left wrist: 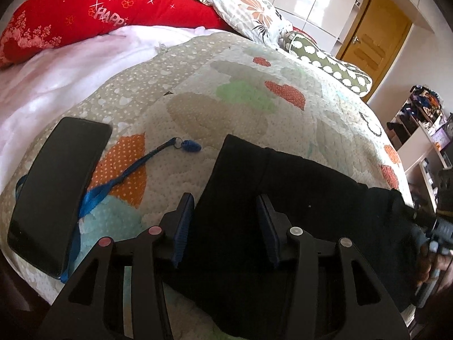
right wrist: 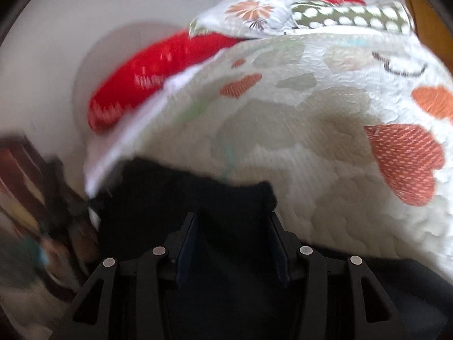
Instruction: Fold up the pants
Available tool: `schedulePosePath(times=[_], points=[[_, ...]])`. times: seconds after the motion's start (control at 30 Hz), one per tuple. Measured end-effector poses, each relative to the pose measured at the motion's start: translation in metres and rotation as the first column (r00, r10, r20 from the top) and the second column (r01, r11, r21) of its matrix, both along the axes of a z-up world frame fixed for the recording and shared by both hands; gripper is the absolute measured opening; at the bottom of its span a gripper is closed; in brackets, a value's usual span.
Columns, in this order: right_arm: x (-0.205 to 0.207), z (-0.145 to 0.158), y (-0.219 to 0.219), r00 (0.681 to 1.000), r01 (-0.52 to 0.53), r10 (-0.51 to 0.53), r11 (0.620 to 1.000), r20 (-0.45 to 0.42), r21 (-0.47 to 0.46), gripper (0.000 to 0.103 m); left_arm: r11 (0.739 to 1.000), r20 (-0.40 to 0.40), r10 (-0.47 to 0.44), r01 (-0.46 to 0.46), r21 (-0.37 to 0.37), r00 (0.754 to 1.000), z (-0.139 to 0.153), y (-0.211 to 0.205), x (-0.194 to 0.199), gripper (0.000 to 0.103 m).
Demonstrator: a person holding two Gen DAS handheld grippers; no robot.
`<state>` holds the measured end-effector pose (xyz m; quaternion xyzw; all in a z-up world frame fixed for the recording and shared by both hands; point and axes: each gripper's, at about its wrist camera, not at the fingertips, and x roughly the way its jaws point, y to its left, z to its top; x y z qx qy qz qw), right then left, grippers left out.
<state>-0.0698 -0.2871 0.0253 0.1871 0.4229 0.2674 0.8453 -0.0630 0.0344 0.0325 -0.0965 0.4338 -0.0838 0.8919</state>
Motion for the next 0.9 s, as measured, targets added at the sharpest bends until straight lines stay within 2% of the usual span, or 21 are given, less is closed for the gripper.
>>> schedulePosePath(times=[0.07, 0.1, 0.17, 0.3, 0.33, 0.4, 0.57, 0.67, 0.73, 0.8, 0.9], points=[[0.007, 0.003, 0.006, 1.0, 0.019, -0.018, 1.0, 0.023, -0.012, 0.027, 1.0, -0.003, 0.004, -0.004, -0.001, 1.0, 0.001, -0.001, 0.002, 0.045], [0.01, 0.004, 0.01, 0.998, 0.049, -0.045, 0.996, 0.044, -0.081, 0.017, 1.0, -0.002, 0.007, -0.007, -0.003, 1.0, 0.001, -0.001, 0.002, 0.045], [0.013, 0.011, 0.015, 0.994, 0.082, -0.068, 0.983, 0.085, -0.167, 0.013, 1.0, 0.0, 0.012, -0.012, -0.01, 1.0, 0.002, 0.0, 0.001, 0.045], [0.02, 0.012, 0.019, 0.983, 0.161, -0.118, 0.928, 0.144, -0.337, 0.007, 0.999, 0.001, 0.033, -0.033, -0.034, 0.999, -0.003, 0.005, -0.001, 0.047], [0.024, 0.007, 0.015, 0.983, 0.171, -0.134, 0.918, 0.125, -0.357, 0.007, 0.999, 0.001, 0.036, -0.036, -0.039, 0.999, -0.003, 0.006, -0.002, 0.047], [0.027, 0.002, 0.004, 0.982, 0.189, -0.171, 0.922, 0.084, -0.337, 0.006, 0.998, 0.002, 0.046, -0.046, -0.035, 0.999, 0.0, 0.007, -0.004, 0.047], [-0.008, 0.03, -0.018, 0.964, 0.262, -0.236, 0.926, 0.123, -0.273, 0.009, 0.997, 0.101, 0.077, -0.079, 0.018, 0.992, 0.027, 0.012, -0.02, 0.047], [-0.033, 0.041, -0.011, 0.972, 0.219, -0.19, 0.943, 0.135, -0.25, 0.017, 0.998, 0.121, 0.057, -0.057, -0.003, 0.991, 0.036, 0.009, -0.024, 0.047], [-0.043, 0.036, 0.007, 0.985, 0.153, -0.128, 0.956, 0.115, -0.251, 0.023, 0.999, 0.125, 0.048, -0.049, 0.004, 0.991, 0.036, 0.003, -0.025, 0.047], [-0.048, 0.028, 0.021, 0.991, 0.108, -0.085, 0.959, 0.099, -0.261, 0.024, 0.999, 0.11, 0.043, -0.045, 0.022, 0.993, 0.029, -0.005, -0.024, 0.047], [-0.039, 0.013, 0.031, 0.989, 0.132, -0.104, 0.933, 0.101, -0.334, 0.025, 0.998, 0.077, 0.034, -0.038, 0.053, 0.996, 0.012, -0.014, -0.021, 0.047]])
